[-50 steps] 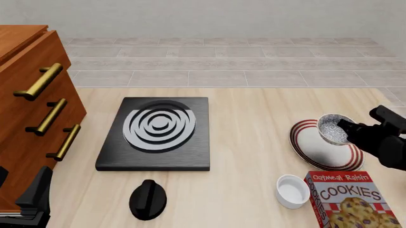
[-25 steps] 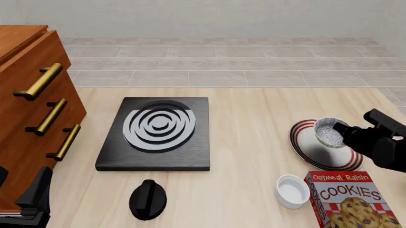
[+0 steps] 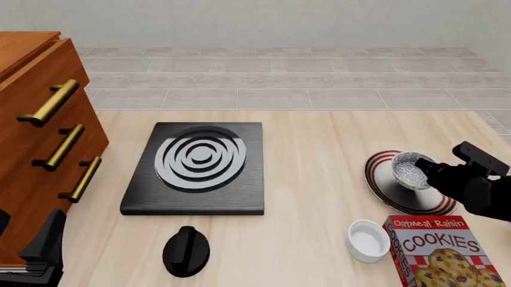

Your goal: Pick the akita bowl on the cookies box and place it on the plate.

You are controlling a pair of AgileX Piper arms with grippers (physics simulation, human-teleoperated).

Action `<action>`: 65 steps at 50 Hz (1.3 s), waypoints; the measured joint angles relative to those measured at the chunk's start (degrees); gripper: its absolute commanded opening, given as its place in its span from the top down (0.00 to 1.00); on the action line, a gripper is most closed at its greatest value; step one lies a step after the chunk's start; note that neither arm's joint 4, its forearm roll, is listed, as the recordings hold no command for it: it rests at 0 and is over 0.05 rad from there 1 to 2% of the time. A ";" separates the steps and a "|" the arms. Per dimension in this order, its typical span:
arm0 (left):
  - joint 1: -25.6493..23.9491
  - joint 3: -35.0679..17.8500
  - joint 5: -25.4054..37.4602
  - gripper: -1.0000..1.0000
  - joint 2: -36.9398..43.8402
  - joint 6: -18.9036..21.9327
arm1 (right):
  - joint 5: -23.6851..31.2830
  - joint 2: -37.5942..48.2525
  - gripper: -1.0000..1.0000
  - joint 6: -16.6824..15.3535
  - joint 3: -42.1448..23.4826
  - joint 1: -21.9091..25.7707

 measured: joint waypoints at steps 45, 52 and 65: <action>0.00 0.00 0.00 0.00 0.00 0.00 | -2.80 2.00 1.00 0.54 0.87 0.02; 0.00 0.00 0.00 0.00 0.00 0.00 | -3.02 1.70 1.00 0.65 1.35 0.12; 0.00 0.00 0.00 0.00 0.00 0.00 | -3.88 1.52 0.00 1.94 2.19 0.65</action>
